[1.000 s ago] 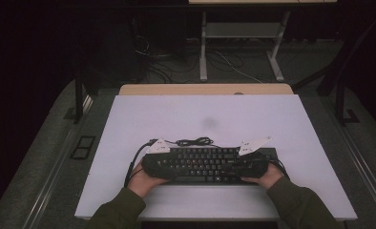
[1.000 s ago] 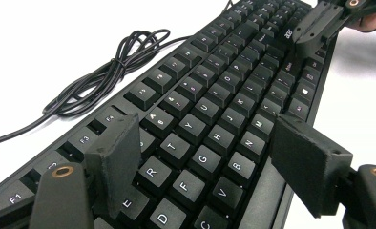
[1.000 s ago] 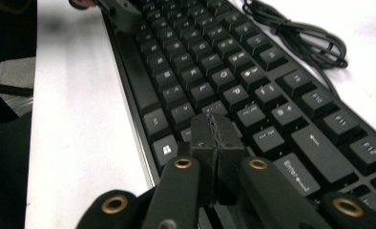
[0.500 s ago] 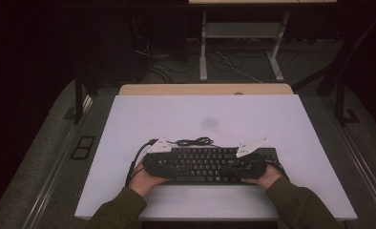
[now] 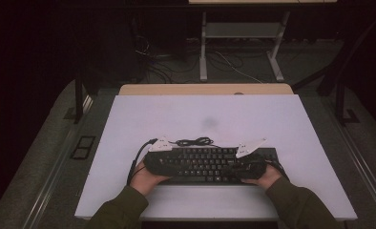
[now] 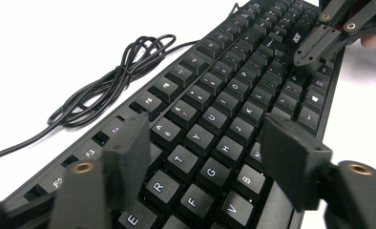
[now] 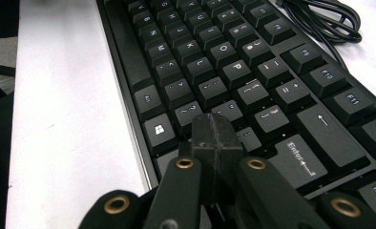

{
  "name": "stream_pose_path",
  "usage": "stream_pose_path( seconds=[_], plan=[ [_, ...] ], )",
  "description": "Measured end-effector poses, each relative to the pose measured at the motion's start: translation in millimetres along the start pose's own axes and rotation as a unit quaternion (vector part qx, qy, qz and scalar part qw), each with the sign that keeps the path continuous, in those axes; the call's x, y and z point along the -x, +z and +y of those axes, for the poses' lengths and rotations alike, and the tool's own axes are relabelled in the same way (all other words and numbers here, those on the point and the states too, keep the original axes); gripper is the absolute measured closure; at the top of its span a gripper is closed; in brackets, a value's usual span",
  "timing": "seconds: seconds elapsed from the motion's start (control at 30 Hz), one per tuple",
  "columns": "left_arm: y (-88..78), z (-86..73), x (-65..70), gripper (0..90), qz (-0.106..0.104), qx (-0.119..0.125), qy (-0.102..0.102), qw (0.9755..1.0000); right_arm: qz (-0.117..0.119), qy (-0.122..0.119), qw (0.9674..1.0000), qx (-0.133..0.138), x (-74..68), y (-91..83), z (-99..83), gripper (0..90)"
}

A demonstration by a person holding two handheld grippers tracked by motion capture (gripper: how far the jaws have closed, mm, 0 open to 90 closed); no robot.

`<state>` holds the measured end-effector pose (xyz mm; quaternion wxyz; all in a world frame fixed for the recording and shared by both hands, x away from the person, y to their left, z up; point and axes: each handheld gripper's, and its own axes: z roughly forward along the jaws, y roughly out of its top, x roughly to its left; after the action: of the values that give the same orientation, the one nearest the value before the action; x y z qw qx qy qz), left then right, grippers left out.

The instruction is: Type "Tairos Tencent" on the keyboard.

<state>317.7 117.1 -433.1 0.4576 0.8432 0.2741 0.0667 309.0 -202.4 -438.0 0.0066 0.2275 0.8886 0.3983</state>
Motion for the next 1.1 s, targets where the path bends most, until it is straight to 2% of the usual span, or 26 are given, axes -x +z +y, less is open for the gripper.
stream_pose_path(
  seconds=[0.3,0.63,0.7,1.1],
  plan=[
    [1.1,2.0,-2.7,65.0,0.015,0.0,-0.002,0.9999,-0.001,-0.001,1.0,0.0,-0.3,0.0,-0.1,89.2],
    [2.7,2.4,-4.9,86.4,0.016,-0.012,0.004,0.9998,-0.001,-0.001,1.0,0.0,-0.4,0.0,-0.1,89.2],
    [3.1,3.1,-5.1,88.6,0.016,-0.015,0.002,0.9998,-0.002,-0.001,1.0,0.001,-0.5,0.0,-0.1,89.2],
    [10.3,3.2,-3.4,88.8,0.012,-0.031,0.008,0.9994,-0.004,-0.003,1.0,0.0,-1.0,0.0,-0.1,89.2]
  ],
)
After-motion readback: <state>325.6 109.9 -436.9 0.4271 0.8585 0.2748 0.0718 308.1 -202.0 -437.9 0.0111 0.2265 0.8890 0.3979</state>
